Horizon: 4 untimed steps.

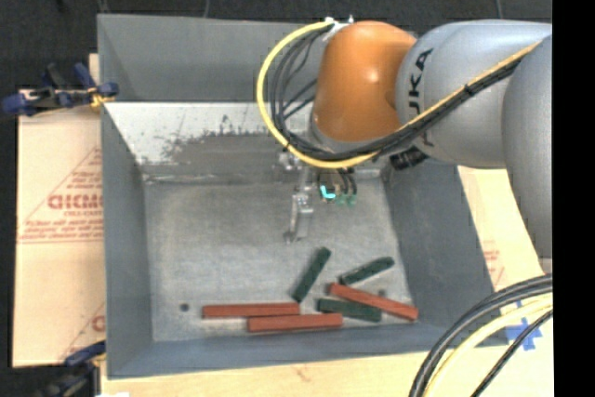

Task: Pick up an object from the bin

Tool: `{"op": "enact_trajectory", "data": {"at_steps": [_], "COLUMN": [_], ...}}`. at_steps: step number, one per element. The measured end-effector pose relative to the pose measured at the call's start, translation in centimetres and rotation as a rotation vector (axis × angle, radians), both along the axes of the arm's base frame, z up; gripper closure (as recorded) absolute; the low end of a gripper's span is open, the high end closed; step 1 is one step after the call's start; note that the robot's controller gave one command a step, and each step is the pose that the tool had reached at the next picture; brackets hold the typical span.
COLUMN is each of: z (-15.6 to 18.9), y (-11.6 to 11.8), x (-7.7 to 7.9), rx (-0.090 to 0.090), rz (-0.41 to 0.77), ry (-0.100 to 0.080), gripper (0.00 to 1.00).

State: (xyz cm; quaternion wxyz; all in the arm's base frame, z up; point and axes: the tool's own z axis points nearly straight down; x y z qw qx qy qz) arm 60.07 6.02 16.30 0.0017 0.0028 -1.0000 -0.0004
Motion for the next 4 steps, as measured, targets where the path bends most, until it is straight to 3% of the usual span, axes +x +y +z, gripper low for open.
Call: {"op": "enact_trajectory", "data": {"at_steps": [1, 2, 3, 4], "z": [-9.6, -9.2, -9.0, 6.9], "y": [-4.9, -9.8, -9.6, -8.5], "x": [-5.7, -11.2, -11.1, -9.1], "rx": [-0.002, -0.002, -0.002, -0.003], "rz": [0.066, 0.342, 0.341, 0.350], "ry": [0.002, -0.008, -0.010, -0.016], "gripper": [0.00, 0.00, 1.00, 1.00]}}
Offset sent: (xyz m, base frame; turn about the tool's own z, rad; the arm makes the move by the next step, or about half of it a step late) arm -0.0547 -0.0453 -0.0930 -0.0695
